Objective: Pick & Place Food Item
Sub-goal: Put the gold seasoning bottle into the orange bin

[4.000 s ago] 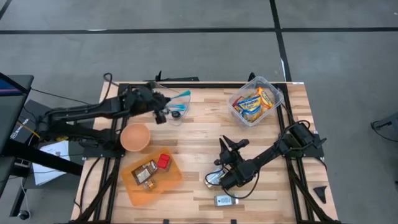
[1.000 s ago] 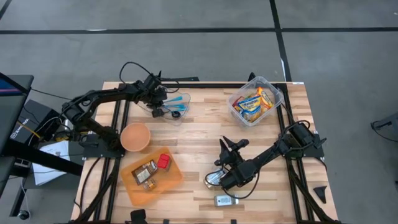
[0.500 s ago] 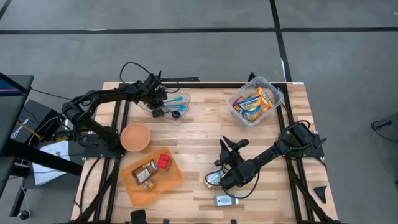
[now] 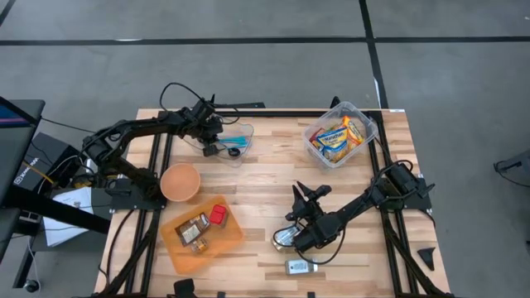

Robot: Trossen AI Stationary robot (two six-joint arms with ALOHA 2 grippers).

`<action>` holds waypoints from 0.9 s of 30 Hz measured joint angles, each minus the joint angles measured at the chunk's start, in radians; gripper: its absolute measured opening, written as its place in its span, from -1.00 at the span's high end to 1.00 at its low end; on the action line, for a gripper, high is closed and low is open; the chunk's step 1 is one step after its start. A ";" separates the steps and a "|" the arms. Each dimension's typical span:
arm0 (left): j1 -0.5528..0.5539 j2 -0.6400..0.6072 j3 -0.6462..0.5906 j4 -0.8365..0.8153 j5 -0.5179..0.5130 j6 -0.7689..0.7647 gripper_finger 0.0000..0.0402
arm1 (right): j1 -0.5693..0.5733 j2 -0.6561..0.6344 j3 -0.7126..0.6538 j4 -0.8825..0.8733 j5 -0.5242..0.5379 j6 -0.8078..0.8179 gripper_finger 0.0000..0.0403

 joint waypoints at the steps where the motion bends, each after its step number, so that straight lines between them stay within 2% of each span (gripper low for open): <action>1: 0.000 0.000 0.000 0.000 0.000 0.000 0.80 | 0.000 0.000 0.000 0.000 0.000 0.000 0.54; 18: -0.016 -0.009 0.000 0.010 0.003 0.000 0.80 | 0.000 0.000 0.000 0.000 -0.005 0.000 0.54; 22: -0.027 -0.069 0.000 0.024 0.003 0.000 0.80 | 0.000 0.000 0.000 0.000 -0.005 0.000 0.54; 27: -0.068 -0.219 0.001 0.016 0.039 -0.031 0.80 | 0.000 0.000 0.000 0.000 -0.005 0.000 0.54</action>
